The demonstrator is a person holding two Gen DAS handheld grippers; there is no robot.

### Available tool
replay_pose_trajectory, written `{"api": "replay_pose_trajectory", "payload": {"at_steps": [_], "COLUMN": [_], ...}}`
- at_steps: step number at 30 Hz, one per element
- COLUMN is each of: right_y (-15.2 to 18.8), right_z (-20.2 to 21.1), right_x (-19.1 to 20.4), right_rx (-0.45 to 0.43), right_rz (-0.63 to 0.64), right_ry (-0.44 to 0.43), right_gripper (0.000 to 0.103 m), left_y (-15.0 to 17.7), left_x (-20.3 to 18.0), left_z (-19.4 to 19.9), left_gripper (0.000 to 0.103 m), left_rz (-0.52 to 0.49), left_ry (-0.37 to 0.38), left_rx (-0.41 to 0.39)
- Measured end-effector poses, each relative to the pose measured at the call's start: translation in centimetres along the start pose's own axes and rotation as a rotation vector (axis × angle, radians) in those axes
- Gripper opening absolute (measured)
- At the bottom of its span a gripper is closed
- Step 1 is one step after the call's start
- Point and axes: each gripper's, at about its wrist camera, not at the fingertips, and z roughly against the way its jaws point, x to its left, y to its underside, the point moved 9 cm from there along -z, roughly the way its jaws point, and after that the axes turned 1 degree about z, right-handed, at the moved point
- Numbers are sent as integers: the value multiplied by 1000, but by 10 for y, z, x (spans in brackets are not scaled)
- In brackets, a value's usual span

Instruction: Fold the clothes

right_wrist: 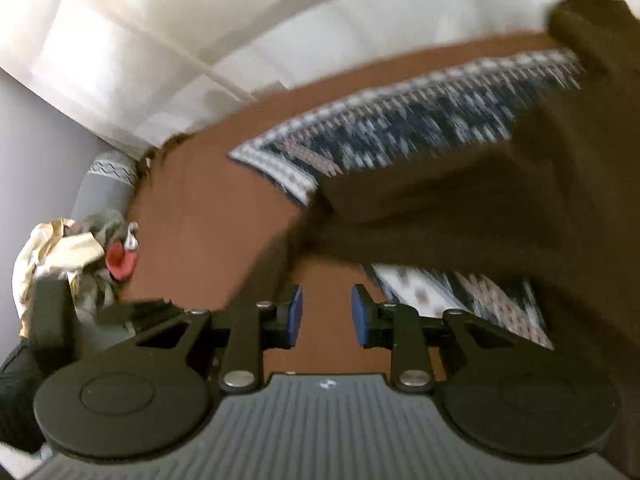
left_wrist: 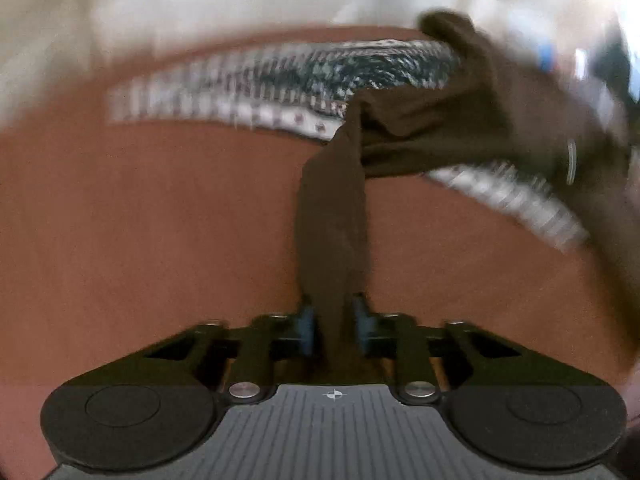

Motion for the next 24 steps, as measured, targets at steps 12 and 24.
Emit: {"api": "replay_pose_trajectory", "payload": {"at_steps": [12,24], "right_y": [57,71], "right_z": [13,-8], "right_x": [-4,10], "right_rx": [57,91], "right_rz": [-61,-69], "right_ry": [-51,-88], "right_gripper": [41,42], "left_y": [72,54], "left_x": [88,6], "left_z": [66,92], "left_gripper": [33,57], "left_rz": [819,-11], "left_ry": [238,2], "left_rx": [114,4]}}
